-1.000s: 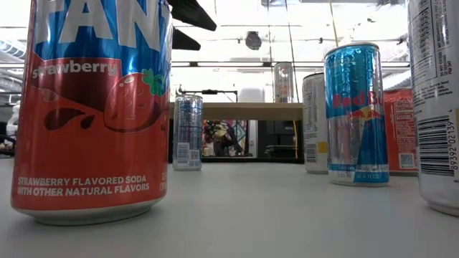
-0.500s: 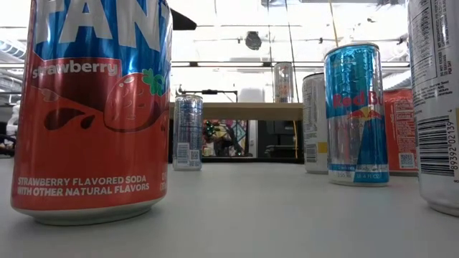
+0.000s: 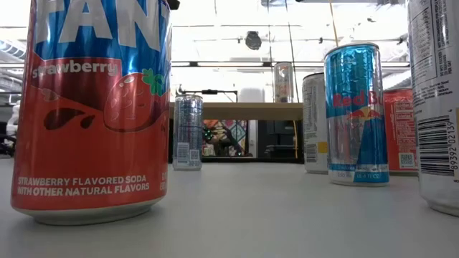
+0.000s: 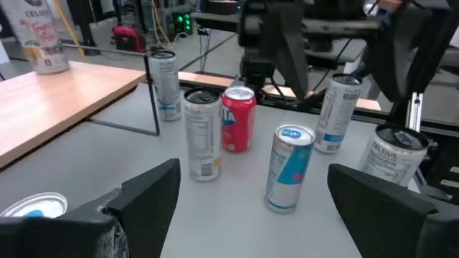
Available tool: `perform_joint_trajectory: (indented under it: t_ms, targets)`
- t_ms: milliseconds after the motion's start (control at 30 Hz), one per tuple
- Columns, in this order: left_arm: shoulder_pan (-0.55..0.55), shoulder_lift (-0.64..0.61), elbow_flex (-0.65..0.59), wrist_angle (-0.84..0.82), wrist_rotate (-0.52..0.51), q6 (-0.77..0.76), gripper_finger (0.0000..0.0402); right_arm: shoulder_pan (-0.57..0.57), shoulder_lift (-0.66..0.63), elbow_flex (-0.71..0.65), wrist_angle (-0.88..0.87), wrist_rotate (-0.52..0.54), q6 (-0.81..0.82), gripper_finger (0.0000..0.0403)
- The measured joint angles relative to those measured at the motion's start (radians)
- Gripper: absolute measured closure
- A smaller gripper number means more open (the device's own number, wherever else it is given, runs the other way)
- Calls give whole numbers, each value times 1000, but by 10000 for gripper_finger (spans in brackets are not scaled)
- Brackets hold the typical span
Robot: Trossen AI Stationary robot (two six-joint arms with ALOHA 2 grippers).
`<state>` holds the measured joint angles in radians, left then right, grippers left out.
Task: Place canned beverage on shelf
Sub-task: Put the middle orange soda can on the shelf
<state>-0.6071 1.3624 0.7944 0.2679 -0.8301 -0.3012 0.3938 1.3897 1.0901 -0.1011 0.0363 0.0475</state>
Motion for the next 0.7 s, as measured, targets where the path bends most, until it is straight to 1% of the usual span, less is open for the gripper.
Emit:
perform_joint_trajectory:
  t_ms: [167, 233, 333, 533, 700]
  targets:
    - [-39, 0, 0, -31, -68, 4, 47, 46, 107, 0, 128, 71, 21, 65]
    - [-48, 0, 0, -38, -89, 7, 47, 53, 151, 0, 193, 72, 28, 65]
    - [-50, 10, 0, -45, -93, 6, 47, 60, 211, 1, 281, 72, 38, 65]
    - [-50, 61, 0, -42, -92, -8, 47, 60, 325, 56, 306, 73, 41, 65]
    - [-51, 110, 0, -23, -91, -31, 47, 65, 424, 148, 307, 73, 26, 52]
